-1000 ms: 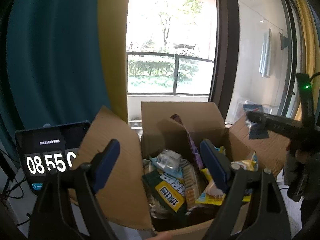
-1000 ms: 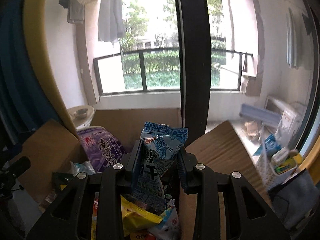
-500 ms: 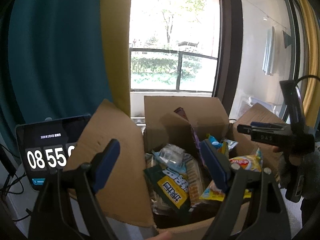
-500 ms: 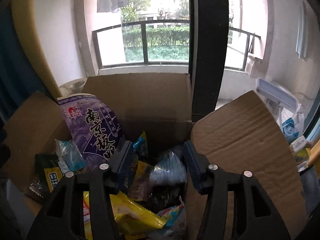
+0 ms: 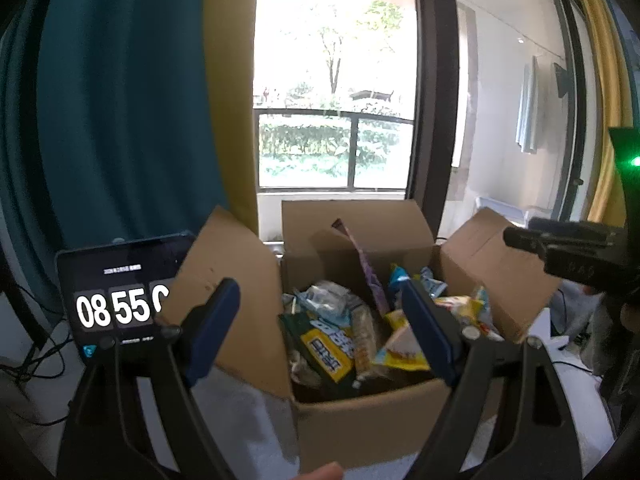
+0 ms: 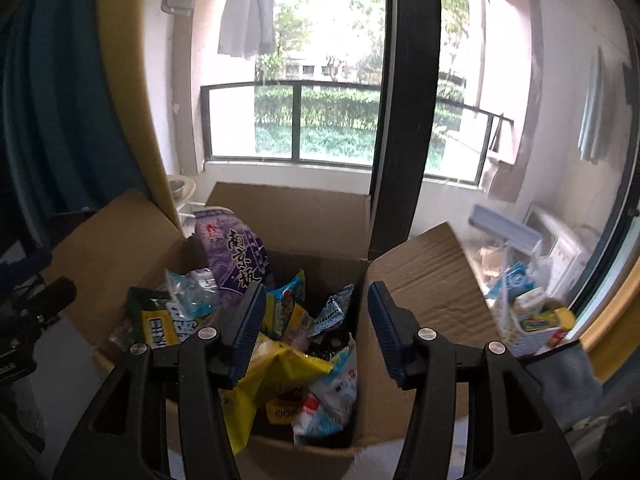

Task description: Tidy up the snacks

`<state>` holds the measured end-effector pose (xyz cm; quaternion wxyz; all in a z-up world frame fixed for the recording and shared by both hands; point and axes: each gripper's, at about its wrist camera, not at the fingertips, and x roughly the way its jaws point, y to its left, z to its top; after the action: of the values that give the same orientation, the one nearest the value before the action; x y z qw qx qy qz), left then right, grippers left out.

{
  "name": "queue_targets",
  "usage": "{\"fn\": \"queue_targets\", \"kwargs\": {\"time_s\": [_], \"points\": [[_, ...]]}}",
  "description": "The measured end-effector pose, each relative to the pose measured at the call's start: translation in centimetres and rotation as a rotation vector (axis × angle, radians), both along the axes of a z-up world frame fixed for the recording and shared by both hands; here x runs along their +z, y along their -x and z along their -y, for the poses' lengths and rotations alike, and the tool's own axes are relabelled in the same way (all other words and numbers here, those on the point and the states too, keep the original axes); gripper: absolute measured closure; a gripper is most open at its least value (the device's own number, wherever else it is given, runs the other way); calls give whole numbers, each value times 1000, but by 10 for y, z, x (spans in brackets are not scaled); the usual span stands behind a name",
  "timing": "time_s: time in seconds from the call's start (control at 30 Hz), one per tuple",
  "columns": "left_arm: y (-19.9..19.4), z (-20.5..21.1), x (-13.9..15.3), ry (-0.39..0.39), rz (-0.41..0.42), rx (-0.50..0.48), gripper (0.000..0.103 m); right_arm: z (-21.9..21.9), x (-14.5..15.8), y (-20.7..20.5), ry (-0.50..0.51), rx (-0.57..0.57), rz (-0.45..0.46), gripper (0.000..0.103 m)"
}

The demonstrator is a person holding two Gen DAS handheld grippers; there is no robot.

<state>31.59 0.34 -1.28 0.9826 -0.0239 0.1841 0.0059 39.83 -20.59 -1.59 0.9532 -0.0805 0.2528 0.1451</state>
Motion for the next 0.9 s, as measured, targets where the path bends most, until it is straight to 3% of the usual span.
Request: {"fn": "queue_targets", "kwargs": {"time_s": [0.37,0.5,0.9], "points": [[71,15,16,-25,52,-14,19,4,25,84,15,16,119,47],[95,26,19,-60,70,-27,19,9,27,114,-2,31,127,47],[155,43,20,-42,93,-62,19,34,27,194,-60,-6,173,47]]}}
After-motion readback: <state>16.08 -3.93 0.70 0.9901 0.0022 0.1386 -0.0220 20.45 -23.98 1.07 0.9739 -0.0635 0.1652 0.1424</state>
